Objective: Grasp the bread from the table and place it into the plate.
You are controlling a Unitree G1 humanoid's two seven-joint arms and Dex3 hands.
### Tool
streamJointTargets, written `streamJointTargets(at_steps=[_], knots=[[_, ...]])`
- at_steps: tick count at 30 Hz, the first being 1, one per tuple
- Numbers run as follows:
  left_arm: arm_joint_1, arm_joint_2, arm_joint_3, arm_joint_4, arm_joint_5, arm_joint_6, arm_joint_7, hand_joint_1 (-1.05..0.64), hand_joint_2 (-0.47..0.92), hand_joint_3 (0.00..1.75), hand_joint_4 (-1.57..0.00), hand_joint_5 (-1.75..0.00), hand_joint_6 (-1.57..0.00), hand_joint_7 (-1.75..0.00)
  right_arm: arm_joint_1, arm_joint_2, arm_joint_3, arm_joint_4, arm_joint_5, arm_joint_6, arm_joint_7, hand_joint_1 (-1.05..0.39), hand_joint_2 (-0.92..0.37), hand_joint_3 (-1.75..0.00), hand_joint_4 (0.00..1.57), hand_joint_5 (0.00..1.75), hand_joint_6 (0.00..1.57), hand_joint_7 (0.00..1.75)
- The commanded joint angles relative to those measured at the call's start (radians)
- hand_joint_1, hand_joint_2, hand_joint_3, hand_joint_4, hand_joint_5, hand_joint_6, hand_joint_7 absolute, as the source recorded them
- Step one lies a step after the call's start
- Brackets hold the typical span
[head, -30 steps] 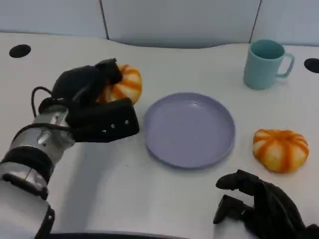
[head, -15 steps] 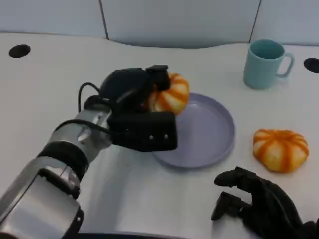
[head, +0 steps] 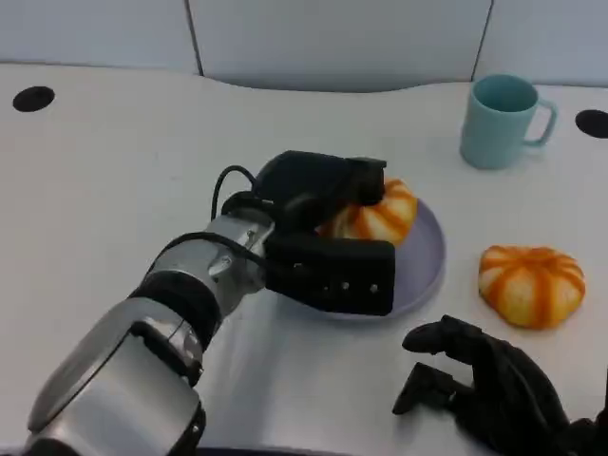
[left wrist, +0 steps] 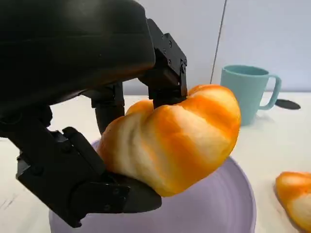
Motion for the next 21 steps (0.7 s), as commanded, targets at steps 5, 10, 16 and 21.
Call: streamJointTargets(at_steps=[5, 10, 16, 21], knots=[[-0.016, 0.004, -0.017, 0.008, 0.009, 0.021, -0.024, -0.23, 0.4, 1.16, -0.97, -1.75, -0.79, -1.75, 0.025, 0.001, -0.001, 0.007, 0.009, 0.031, -0.012, -0.53, -0.92, -0.34, 0.77, 1.24, 0.8, 0.84], [-0.029, 0.009, -0.044, 0.008, 0.031, 0.037, -0.031, -0.41, 0.54, 0.81, -0.83, -1.75, -0.61, -1.75, 0.028, 0.005, 0.0, 0.002, 0.007, 0.032, -0.018, -0.54, -0.92, -0.34, 0.78, 1.22, 0.81, 0.84], [-0.046, 0.004, -0.071, 0.008, 0.06, 0.087, -0.054, -0.56, 0.84, 0.24, -0.35, -1.74, -0.23, -1.68, 0.022, 0.006, -0.004, 0.018, 0.009, 0.023, -0.017, -0.53, -0.92, -0.34, 0.78, 1.22, 0.81, 0.83], [-0.051, -0.002, -0.075, 0.005, 0.063, 0.111, -0.064, -0.76, 0.92, 0.24, -0.02, -1.27, -0.01, -1.18, 0.022, 0.004, -0.001, 0.016, 0.007, 0.021, -0.018, -0.53, -0.92, -0.34, 0.79, 1.21, 0.81, 0.83]])
